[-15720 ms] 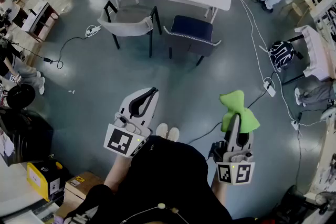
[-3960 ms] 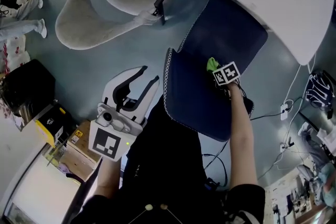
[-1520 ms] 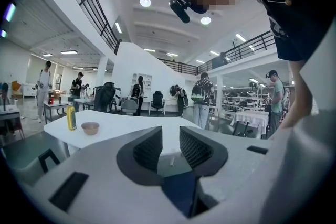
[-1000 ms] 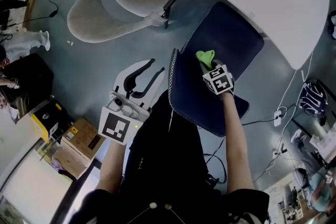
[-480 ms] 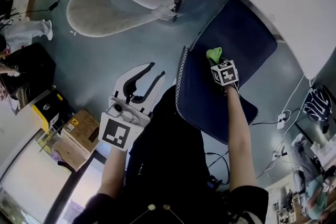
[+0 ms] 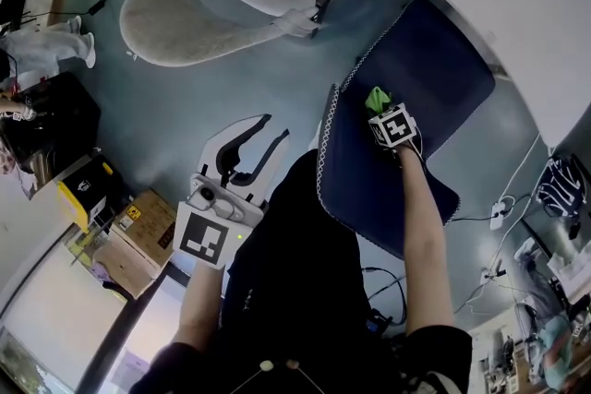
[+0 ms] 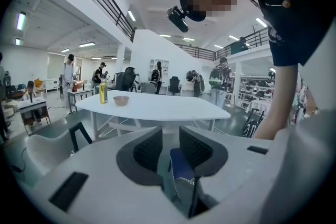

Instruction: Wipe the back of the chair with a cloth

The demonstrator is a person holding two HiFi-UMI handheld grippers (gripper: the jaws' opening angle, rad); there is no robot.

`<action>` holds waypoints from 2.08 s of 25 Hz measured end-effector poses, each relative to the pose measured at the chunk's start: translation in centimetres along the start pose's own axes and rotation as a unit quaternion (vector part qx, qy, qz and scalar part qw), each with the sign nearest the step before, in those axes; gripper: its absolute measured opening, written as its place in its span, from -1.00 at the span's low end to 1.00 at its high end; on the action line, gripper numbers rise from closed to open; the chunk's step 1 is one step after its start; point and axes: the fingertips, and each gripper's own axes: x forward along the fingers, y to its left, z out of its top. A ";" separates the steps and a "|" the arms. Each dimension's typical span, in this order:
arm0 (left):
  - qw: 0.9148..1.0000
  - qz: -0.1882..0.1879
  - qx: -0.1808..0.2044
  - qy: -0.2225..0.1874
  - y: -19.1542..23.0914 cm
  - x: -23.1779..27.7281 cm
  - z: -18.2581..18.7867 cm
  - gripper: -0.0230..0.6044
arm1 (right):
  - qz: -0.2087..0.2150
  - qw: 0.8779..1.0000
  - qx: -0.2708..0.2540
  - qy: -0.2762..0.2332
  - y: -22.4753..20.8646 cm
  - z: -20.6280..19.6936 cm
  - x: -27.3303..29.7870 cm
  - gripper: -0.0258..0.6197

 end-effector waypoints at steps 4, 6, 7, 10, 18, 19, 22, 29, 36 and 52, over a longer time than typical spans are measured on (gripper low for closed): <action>1.000 -0.003 0.002 -0.001 0.0 0.0 0.1 -0.60 | 0.013 1.000 -0.003 -0.001 0.4 0.1 -0.4 -0.86; 1.000 -0.004 0.003 -0.002 0.0 0.0 0.2 -0.60 | 0.021 1.000 -0.008 -0.005 0.8 0.3 -0.7 -0.86; 1.000 -0.005 0.004 -0.003 0.0 0.0 0.2 -0.60 | 0.024 1.000 -0.010 -0.008 1.0 0.5 -0.9 -0.86; 1.000 -0.010 0.004 -0.008 -0.2 -0.1 0.8 -0.60 | 0.032 0.999 -0.019 -0.014 1.9 1.0 -1.7 -0.86; 0.999 -0.027 0.012 -0.024 -1.1 0.3 3.0 -0.60 | 0.031 0.998 -0.046 -0.035 4.5 2.3 -4.3 -0.86; 0.999 -0.028 0.014 -0.027 -1.2 0.4 3.3 -0.60 | 0.032 0.998 -0.048 -0.039 4.9 2.4 -4.6 -0.86; 0.999 -0.030 0.014 -0.035 -1.3 0.5 4.2 -0.60 | 0.033 0.997 -0.050 -0.051 5.9 2.8 -5.8 -0.86; 0.998 -0.034 0.020 -0.050 -1.8 0.2 6.4 -0.60 | 0.037 0.993 -0.063 -0.094 9.6 3.9 -10.2 -0.86; 0.997 -0.038 0.022 -0.069 -2.3 -0.1 8.6 -0.60 | 0.045 0.988 -0.083 -0.119 13.3 4.3 -13.9 -0.86; 0.996 -0.033 0.022 -0.080 -2.7 -0.3 9.8 -0.60 | 0.126 0.958 -0.174 -0.189 23.8 5.5 -23.0 -0.86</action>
